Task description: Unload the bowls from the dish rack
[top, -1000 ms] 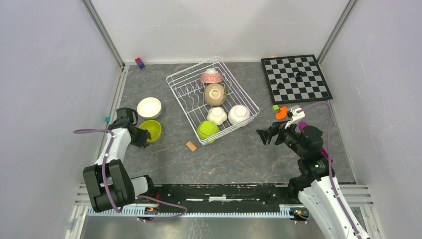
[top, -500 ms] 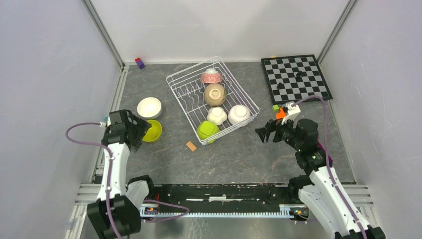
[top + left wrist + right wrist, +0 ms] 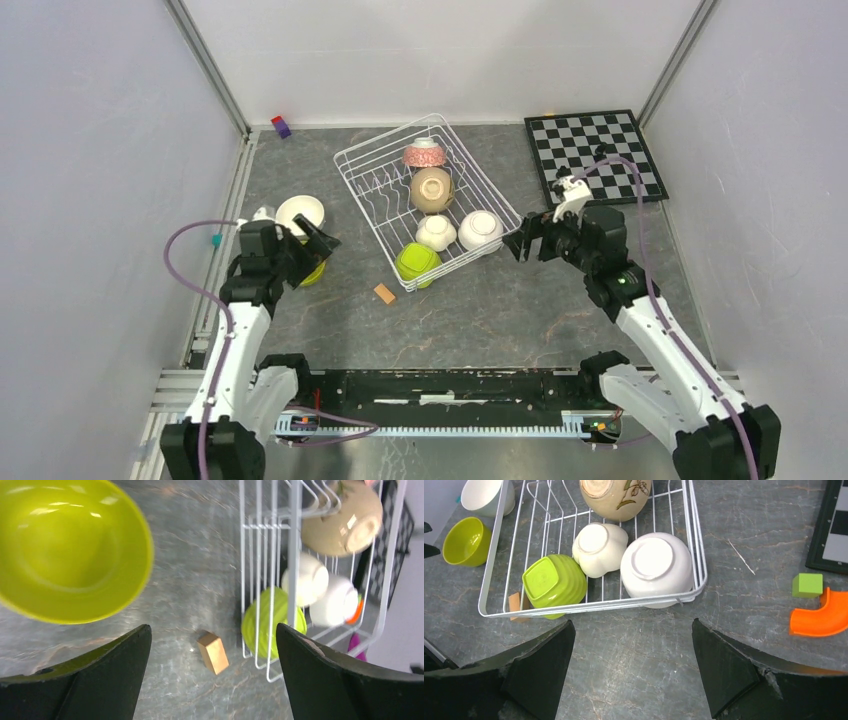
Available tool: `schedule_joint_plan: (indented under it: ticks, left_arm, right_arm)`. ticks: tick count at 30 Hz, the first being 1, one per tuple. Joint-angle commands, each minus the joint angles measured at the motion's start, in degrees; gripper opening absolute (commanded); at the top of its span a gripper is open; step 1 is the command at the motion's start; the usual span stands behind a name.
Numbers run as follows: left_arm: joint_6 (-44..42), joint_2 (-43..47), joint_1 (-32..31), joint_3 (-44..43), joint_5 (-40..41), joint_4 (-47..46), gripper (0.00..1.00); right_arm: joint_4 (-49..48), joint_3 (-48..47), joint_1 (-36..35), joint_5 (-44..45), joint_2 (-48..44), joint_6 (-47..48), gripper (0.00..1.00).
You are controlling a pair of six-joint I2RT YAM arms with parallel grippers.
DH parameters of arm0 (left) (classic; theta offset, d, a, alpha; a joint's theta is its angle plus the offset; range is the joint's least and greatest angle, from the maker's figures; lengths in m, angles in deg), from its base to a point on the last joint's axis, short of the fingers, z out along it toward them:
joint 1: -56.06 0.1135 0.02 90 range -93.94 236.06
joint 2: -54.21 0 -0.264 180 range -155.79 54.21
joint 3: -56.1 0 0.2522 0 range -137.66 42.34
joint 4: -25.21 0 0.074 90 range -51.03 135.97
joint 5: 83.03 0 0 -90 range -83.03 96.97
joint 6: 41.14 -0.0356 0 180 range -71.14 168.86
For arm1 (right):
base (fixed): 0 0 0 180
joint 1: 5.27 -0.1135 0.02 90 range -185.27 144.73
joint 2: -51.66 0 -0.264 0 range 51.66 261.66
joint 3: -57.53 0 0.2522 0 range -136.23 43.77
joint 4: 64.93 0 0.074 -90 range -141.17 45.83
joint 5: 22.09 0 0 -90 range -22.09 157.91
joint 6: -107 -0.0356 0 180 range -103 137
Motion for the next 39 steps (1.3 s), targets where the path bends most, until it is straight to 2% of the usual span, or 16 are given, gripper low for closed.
schedule_joint_plan:
  ticks: [1, 3, 8, 16, 19, 24, 29, 32, 35, 39]
  left_arm:
    - [-6.1, -2.7, -7.9, -4.7, 0.4, -5.7, 1.0]
    - [-7.1, -4.6, -10.7, -6.0, 1.1, -6.1, 1.0]
    - [-8.3, -9.6, -15.0, -9.4, 2.3, -6.1, 0.91]
    - [-8.2, -16.4, -18.1, -13.6, 3.5, -6.1, 0.91]
    - [-7.8, -18.8, -18.9, -14.5, 3.7, -6.0, 0.89]
    - [-6.0, -21.8, -20.1, -15.7, 5.3, -6.4, 0.88]
    - [-3.3, -25.1, -23.5, -16.6, 7.6, -7.4, 0.85]
    - [-2.7, -27.5, -25.5, -18.0, 9.8, -7.4, 0.82]
    - [-2.4, -29.2, -26.3, -19.1, 11.3, -7.4, 0.76]
    - [-2.2, -31.3, -26.8, -20.1, 10.9, -7.5, 0.62]
  right_arm:
    - [-4.3, -5.7, -4.9, 6.2, 4.0, 3.5, 0.94]
    - [-4.6, -8.0, -6.9, 8.7, 7.1, 5.6, 0.94]
    - [-4.5, -16.4, -9.2, 10.8, 17.4, 12.4, 0.95]
    - [-7.0, -28.8, -10.1, 14.9, 33.4, 25.2, 0.97]
    - [-9.6, -31.3, -10.9, 12.9, 37.2, 32.3, 0.95]
    - [-19.5, -33.1, -11.5, 7.2, 41.8, 44.1, 0.93]
    - [-13.5, -48.2, -11.6, 0.5, 52.2, 48.9, 0.92]
    - [-10.1, -56.4, -11.9, -0.2, 58.6, 51.0, 0.91]
    - [-10.1, -60.4, -12.1, -0.5, 62.7, 53.4, 0.92]
    - [-8.2, -63.3, -12.8, -0.5, 66.7, 57.4, 0.93]
